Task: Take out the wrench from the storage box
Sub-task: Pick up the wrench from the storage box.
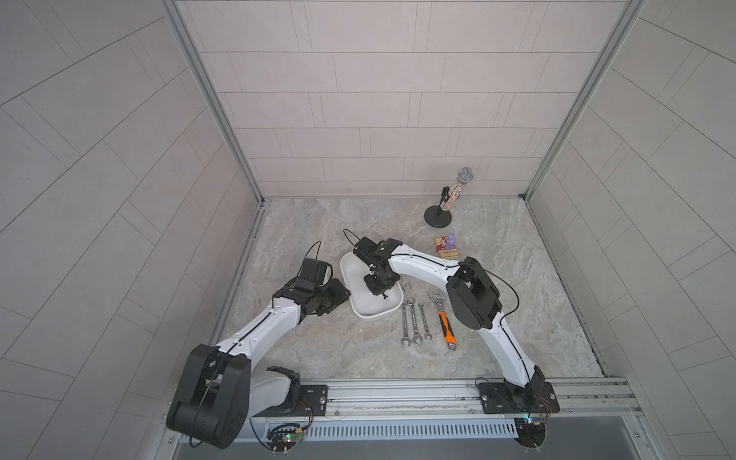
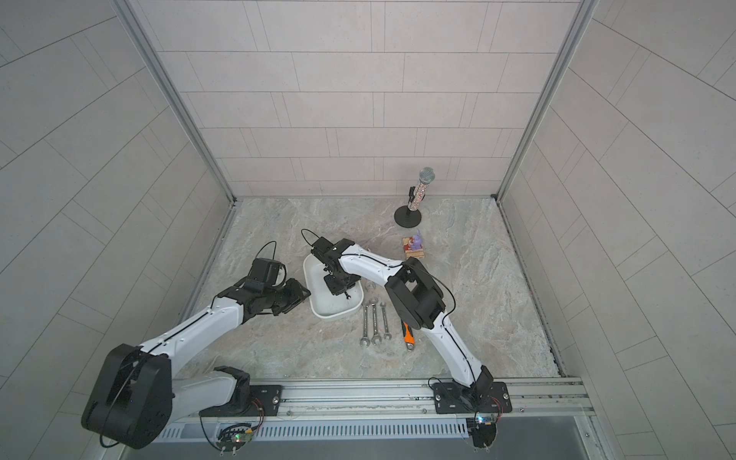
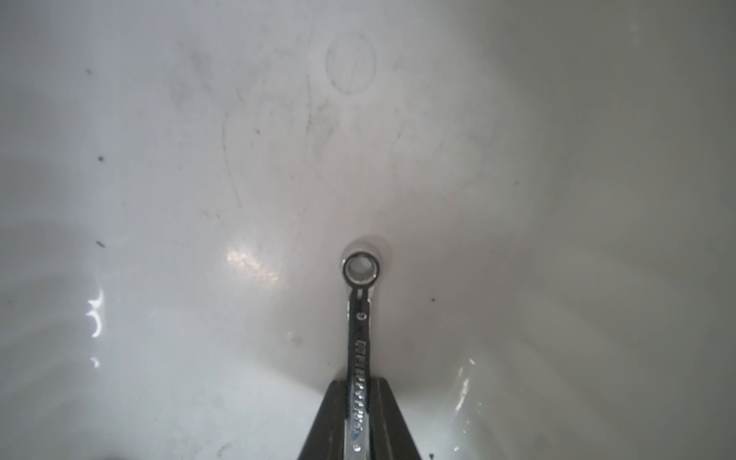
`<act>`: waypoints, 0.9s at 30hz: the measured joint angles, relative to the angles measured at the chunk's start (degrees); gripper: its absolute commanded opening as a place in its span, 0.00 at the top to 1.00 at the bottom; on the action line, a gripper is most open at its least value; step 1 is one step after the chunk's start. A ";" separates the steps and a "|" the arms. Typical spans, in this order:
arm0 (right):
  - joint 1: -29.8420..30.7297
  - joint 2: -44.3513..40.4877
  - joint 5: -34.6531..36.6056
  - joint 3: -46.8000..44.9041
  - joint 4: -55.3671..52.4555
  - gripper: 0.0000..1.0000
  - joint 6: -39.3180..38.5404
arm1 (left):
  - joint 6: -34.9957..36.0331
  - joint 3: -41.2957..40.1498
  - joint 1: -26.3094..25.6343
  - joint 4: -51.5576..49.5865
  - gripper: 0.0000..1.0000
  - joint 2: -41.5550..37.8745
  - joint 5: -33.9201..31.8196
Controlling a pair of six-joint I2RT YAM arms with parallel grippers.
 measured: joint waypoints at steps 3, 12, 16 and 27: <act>0.00 0.17 0.17 0.46 -0.39 0.89 0.17 | 0.00 0.00 0.02 -0.02 0.62 0.00 0.00; 0.11 1.29 0.26 2.84 -2.38 0.91 0.20 | 0.00 0.00 0.04 -0.02 0.62 0.00 0.00; 0.11 2.08 0.24 4.52 -3.85 0.91 0.39 | 0.00 0.00 0.11 -0.02 0.62 0.00 0.02; 0.11 3.72 0.26 9.31 -7.02 0.90 1.44 | 0.00 0.00 0.28 0.00 0.62 0.00 0.07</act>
